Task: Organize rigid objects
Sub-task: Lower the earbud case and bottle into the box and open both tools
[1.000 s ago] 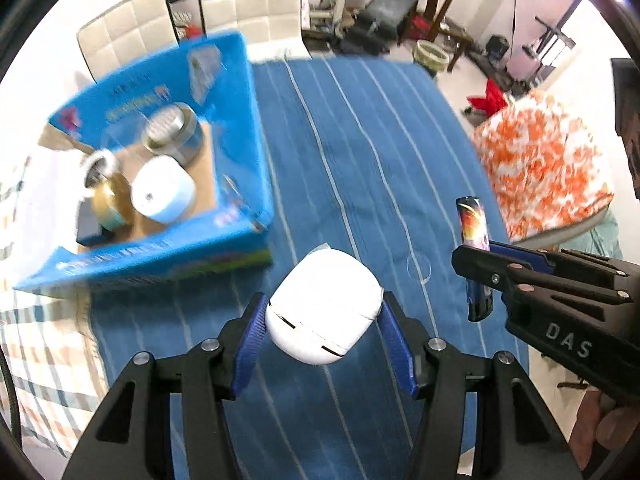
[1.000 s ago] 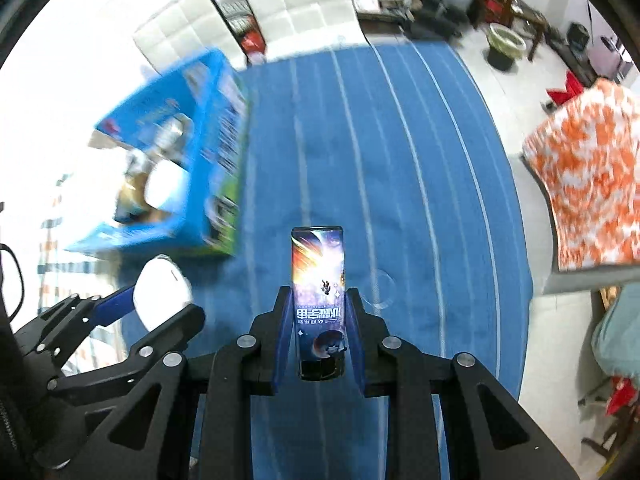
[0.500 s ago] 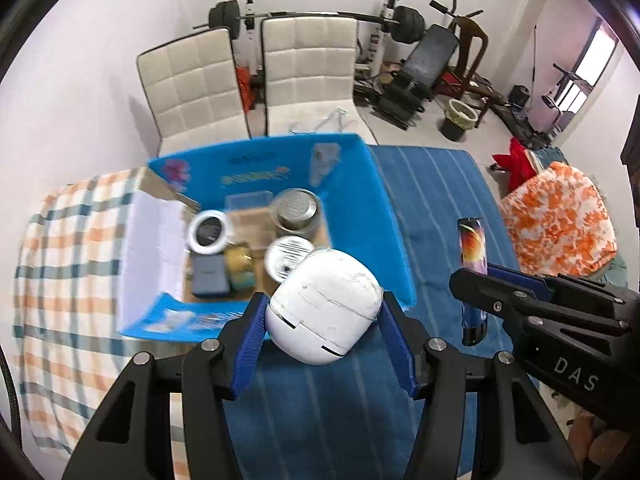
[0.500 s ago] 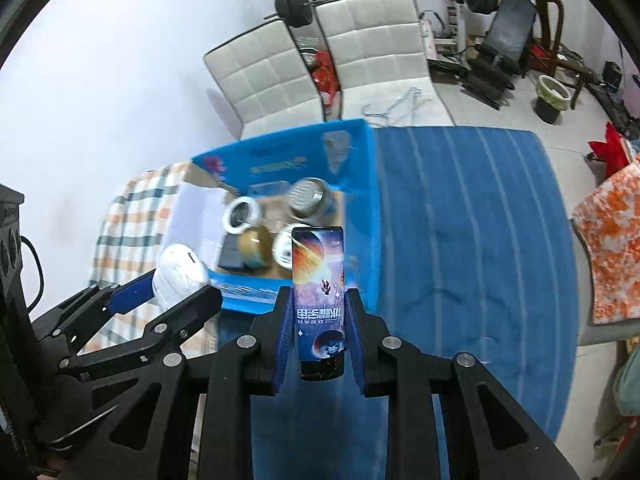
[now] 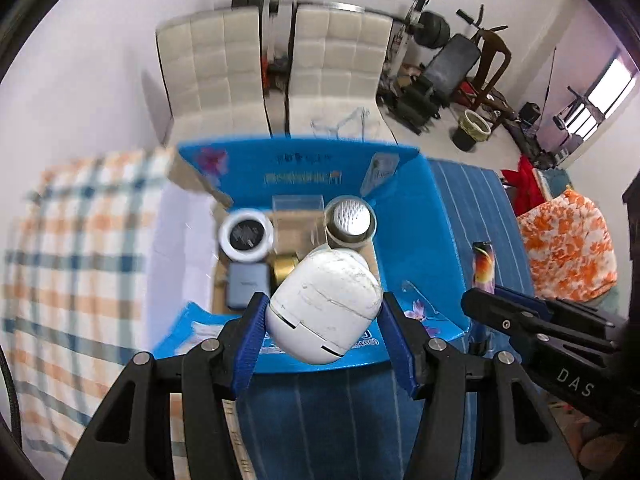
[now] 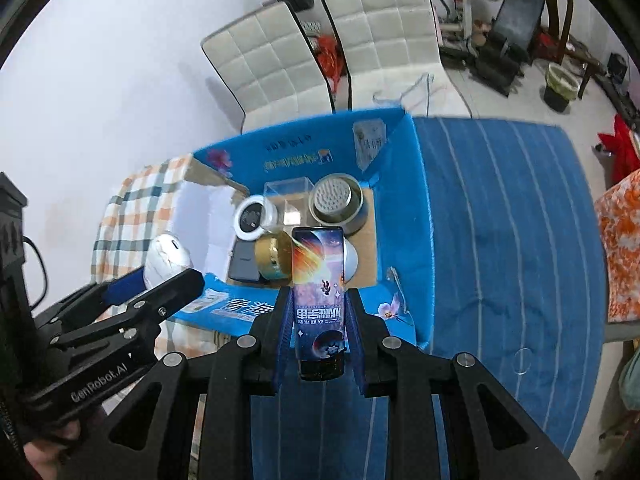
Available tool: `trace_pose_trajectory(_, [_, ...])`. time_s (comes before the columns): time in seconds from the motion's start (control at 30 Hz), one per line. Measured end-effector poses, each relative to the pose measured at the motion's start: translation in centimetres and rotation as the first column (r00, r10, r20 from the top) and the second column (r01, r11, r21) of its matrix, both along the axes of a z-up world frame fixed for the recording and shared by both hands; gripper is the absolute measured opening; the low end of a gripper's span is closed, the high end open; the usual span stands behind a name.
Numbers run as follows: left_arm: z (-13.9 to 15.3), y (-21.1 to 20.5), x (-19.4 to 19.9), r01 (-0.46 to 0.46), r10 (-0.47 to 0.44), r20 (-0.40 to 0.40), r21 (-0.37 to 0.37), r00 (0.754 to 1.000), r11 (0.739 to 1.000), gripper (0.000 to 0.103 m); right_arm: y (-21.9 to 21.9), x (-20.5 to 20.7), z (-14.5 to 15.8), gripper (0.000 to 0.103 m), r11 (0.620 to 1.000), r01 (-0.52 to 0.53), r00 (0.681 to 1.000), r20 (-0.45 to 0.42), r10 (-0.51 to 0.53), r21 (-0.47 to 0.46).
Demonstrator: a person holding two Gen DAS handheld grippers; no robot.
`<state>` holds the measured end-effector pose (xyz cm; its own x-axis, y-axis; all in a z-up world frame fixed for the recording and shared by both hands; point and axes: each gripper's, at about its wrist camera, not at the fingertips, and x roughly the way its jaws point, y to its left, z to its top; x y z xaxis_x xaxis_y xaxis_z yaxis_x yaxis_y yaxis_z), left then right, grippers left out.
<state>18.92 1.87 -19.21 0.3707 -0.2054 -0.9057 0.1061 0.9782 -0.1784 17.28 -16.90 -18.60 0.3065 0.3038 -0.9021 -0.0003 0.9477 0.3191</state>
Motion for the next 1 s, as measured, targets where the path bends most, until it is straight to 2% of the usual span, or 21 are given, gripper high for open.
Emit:
trace_pose_trajectory(0.07, [-2.9, 0.7, 1.4, -0.013, 0.007, -0.086, -0.075, 0.996, 0.997, 0.053, -0.2, 0.8, -2.1, 0.027, 1.000, -0.001, 0.999, -0.034, 0.001, 0.006])
trace_pose_trajectory(0.13, [-4.7, 1.1, 2.2, -0.034, 0.020, -0.135, -0.106, 0.991, 0.994, 0.053, -0.4, 1.6, -4.3, 0.027, 1.000, 0.009, 0.998, -0.067, -0.009, 0.012])
trace_pose_trajectory(0.23, [-7.2, 1.1, 3.5, -0.040, 0.021, -0.178, -0.101, 0.984, 0.994, 0.053, -0.5, 2.8, -7.5, 0.027, 1.000, 0.022, 0.993, -0.115, -0.021, 0.012])
trace_pose_trajectory(0.4, [-9.4, 0.8, 4.5, -0.032, 0.011, -0.218, -0.094, 0.976, 0.995, 0.053, 0.3, 4.4, -11.0, 0.027, 1.000, 0.029, 0.988, -0.155, -0.028, 0.001])
trace_pose_trajectory(0.67, [-12.3, 0.5, 5.5, -0.026, -0.014, -0.304, -0.128, 0.953, 0.991, 0.053, 1.7, 5.7, -14.3, 0.027, 1.000, -0.003, 0.978, -0.209, 0.000, -0.015])
trace_pose_trajectory(0.83, [-13.3, 0.7, 5.3, -0.025, -0.024, -0.346, -0.137, 0.938, 0.990, 0.053, 2.0, 6.0, -15.3, 0.028, 1.000, -0.010, 0.970, -0.243, 0.007, -0.013])
trace_pose_trajectory(0.97, [-13.2, 0.7, 4.9, -0.012, -0.025, -0.346, -0.105, 0.938, 0.994, 0.054, 2.2, 6.0, -15.8, 0.035, 0.999, -0.021, 0.963, -0.269, 0.010, -0.036])
trace_pose_trajectory(1.0, [-13.1, 0.6, 4.8, -0.004, -0.028, -0.344, -0.092, 0.939, 0.996, 0.058, 2.3, 5.8, -15.9, 0.036, 0.999, -0.027, 0.961, -0.275, 0.015, -0.039])
